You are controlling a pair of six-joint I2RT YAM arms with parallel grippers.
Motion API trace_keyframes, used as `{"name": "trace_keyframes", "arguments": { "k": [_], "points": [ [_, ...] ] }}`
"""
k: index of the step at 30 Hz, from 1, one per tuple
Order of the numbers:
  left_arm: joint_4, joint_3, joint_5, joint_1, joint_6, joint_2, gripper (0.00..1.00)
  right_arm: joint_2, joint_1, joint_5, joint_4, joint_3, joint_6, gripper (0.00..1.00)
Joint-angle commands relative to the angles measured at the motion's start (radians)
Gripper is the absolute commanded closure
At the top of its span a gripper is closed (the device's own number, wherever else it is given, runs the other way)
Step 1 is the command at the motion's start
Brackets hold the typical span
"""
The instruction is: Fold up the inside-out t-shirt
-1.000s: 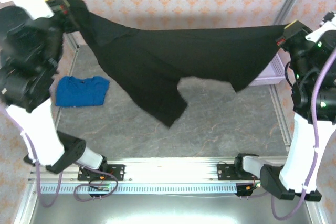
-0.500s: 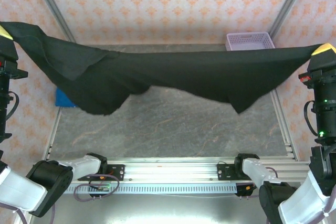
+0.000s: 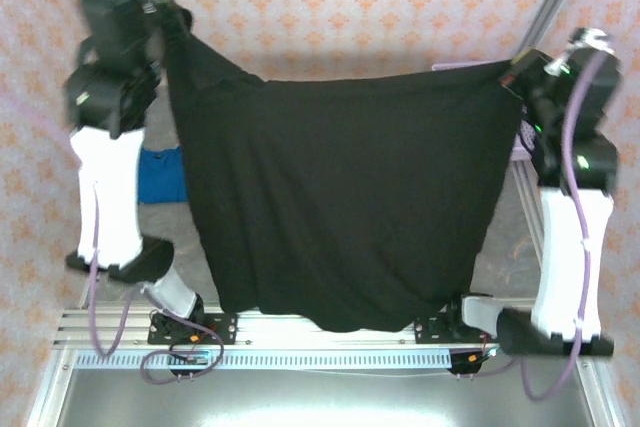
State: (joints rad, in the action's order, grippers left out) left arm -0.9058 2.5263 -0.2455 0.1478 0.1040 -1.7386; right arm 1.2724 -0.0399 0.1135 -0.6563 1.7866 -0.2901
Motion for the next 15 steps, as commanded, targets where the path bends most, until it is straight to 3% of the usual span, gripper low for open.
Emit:
{"name": "trace_keyframes", "arguments": {
  "k": [1, 5, 8, 10, 12, 13, 14, 15],
  "points": [
    [0.06, -0.01, 0.002, -0.046, 0.01, -0.154, 1.0, 0.205, 0.081, -0.056, 0.167, -0.032, 0.02, 1.0],
    [0.084, 0.08, 0.02, -0.09, 0.025, -0.465, 1.0, 0.562, 0.148, -0.103, 0.238, 0.071, 0.031, 1.0],
    [0.065, 0.323, 0.051, -0.117, 0.043, -0.732, 1.0, 0.892, 0.163, -0.102, 0.157, 0.34, 0.031, 1.0],
    [0.141, 0.399, 0.075, -0.124, 0.055, -0.848, 1.0, 1.108, 0.167, -0.112, 0.093, 0.576, 0.03, 0.94],
    [0.23, 0.374, 0.143, -0.132, 0.101, -0.886, 0.85, 1.286, 0.167, -0.103, -0.026, 0.863, 0.041, 0.88],
    [0.254, 0.364, 0.161, -0.135, 0.134, -0.892, 0.74, 1.354, 0.17, -0.125, -0.071, 0.991, 0.055, 0.83],
    [0.261, 0.364, 0.187, -0.137, 0.151, -0.891, 0.6, 1.385, 0.17, -0.137, -0.093, 1.055, 0.067, 0.77],
    [0.262, 0.362, 0.21, -0.14, 0.17, -0.882, 0.53, 1.385, 0.17, -0.145, -0.097, 1.063, 0.075, 0.69]
  ]
}}
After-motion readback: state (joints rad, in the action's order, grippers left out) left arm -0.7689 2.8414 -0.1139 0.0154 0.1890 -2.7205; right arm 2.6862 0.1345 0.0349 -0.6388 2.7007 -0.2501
